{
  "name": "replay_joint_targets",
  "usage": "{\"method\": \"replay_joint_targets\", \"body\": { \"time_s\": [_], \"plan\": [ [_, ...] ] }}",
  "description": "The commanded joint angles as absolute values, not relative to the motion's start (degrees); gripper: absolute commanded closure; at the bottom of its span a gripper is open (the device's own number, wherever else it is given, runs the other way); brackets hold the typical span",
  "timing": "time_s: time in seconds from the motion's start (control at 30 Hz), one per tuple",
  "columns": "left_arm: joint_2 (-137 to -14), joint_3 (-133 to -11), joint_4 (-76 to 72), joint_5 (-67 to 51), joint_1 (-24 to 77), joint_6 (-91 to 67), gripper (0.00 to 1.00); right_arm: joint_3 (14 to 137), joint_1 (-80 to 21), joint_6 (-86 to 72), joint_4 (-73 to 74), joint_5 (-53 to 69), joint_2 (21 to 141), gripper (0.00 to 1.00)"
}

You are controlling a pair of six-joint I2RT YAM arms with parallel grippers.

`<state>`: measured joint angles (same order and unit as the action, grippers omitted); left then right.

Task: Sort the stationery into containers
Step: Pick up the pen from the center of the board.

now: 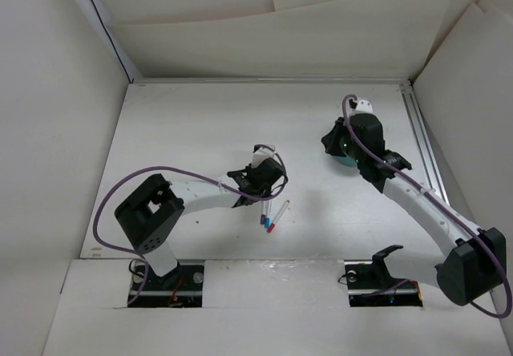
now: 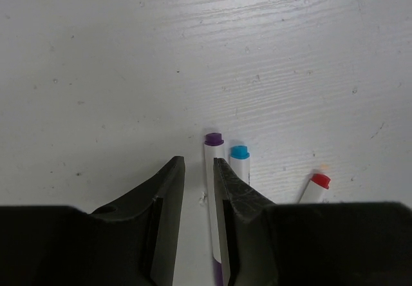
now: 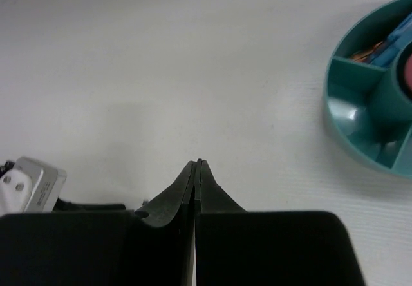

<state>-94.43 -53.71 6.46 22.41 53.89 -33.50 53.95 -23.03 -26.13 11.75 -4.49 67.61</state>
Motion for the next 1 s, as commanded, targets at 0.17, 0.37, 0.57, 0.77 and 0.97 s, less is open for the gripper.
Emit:
{"method": "replay_joint_targets", "body": {
  "time_s": [0.17,0.37,0.57,0.77,0.97],
  "plan": [
    [-88.0,-49.7,4.4,21.4,53.8,-35.1,0.80,49.1,-33.5,-28.3,15.9,-1.3,66.8,0.75],
    [-81.5,-46.1,1.7,20.7,53.8,-37.3,0.80,49.6,-41.0,-30.3,21.7,-1.9,71.2,0.49],
    [-73.7,-41.0,-2.1,20.7,53.8,-38.4,0.78,52.5,-48.5,-35.2,23.8,-5.6,79.7,0.33],
    [-59.4,-33.3,-6.1,24.3,53.3,-40.3,0.74,53.0,-49.0,-39.9,23.2,-8.8,86.7,0.46],
    [-47.6,-27.5,-7.6,25.0,51.6,-40.3,0.66,55.3,-49.0,-42.5,23.2,-11.8,91.4,0.49]
  ]
}}
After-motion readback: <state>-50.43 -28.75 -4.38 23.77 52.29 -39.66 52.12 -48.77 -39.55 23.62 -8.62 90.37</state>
